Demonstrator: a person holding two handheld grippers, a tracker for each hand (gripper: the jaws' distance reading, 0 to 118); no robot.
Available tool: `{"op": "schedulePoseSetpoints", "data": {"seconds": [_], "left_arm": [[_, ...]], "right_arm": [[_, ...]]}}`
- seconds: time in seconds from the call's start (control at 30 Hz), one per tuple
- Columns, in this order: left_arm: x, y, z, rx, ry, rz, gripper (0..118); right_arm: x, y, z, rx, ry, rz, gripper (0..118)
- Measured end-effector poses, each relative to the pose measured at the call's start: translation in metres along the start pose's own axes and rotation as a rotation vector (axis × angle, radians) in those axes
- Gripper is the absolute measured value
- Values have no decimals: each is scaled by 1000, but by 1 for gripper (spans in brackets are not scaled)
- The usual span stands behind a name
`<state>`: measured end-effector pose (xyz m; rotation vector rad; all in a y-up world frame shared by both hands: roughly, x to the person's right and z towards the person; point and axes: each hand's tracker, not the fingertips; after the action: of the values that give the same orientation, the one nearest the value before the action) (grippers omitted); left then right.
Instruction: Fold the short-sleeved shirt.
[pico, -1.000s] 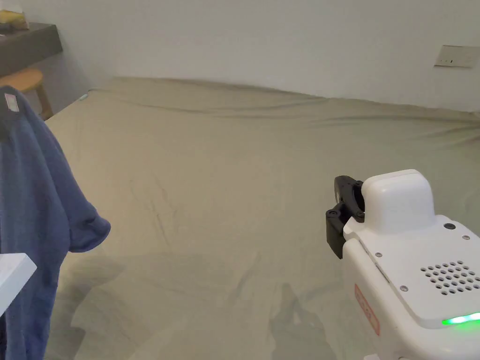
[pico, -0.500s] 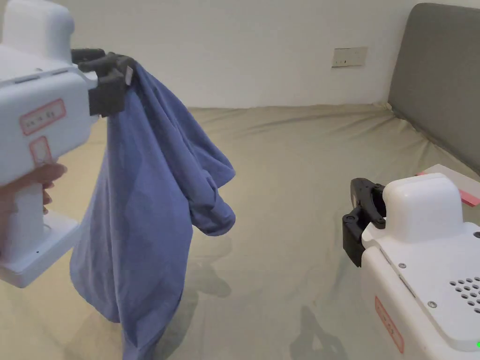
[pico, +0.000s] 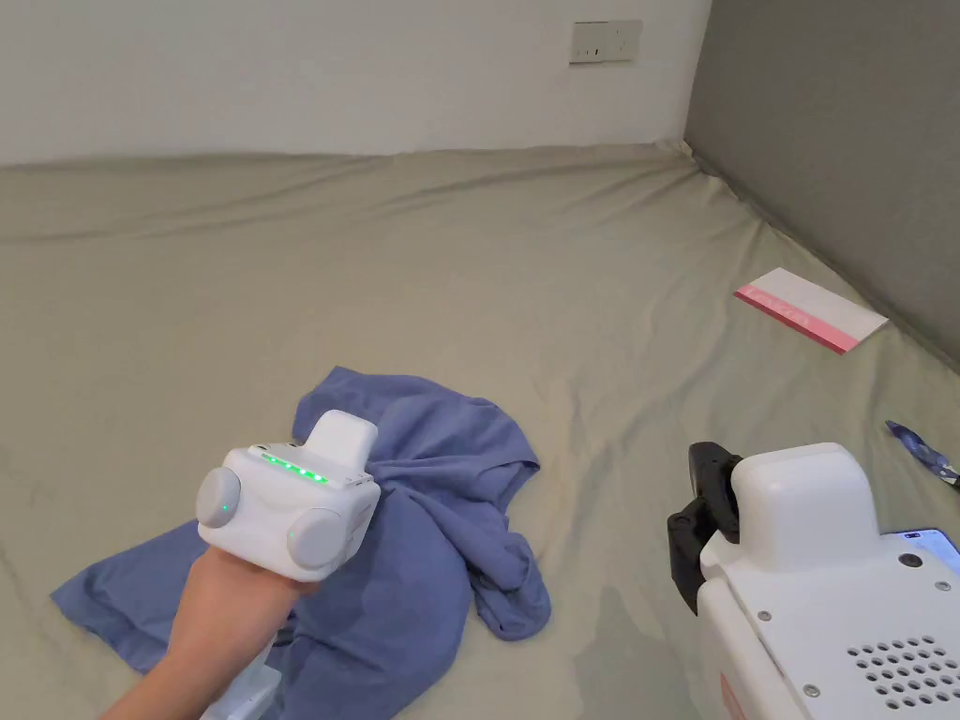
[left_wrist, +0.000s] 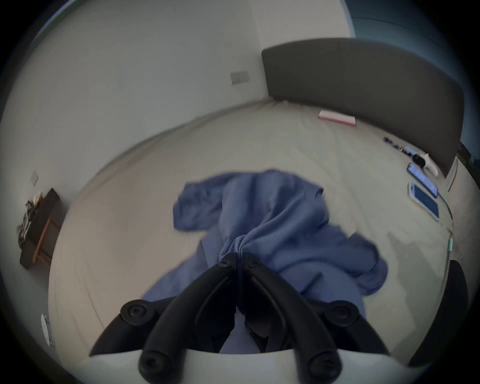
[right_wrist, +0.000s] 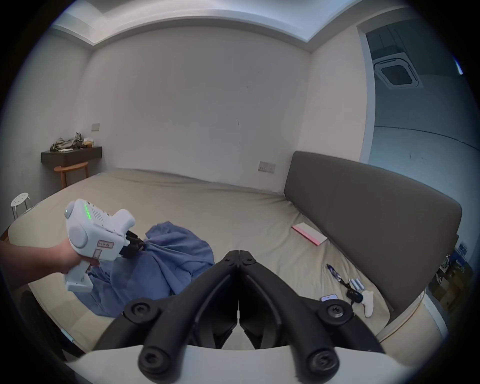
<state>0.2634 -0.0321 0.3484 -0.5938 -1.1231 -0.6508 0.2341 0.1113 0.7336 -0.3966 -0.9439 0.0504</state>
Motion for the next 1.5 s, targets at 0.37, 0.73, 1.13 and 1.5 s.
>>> {"op": "schedulePoseSetpoints", "data": {"seconds": [0.37,0.73,1.13,1.5], "left_arm": [[-78,-26,101,207,-10,358,114],[-109,-46,351,712,354,357,69],[-59,-90,391,713,570,231,0],[-57,-81,356,609,507,184,0]], "right_arm": [[-5,11,-21,-4,46,-5,1],[-42,85,16,224,114,37,1],[-107,90,37,297,202,82,1],[-115,79,25,276,199,144,1]]}}
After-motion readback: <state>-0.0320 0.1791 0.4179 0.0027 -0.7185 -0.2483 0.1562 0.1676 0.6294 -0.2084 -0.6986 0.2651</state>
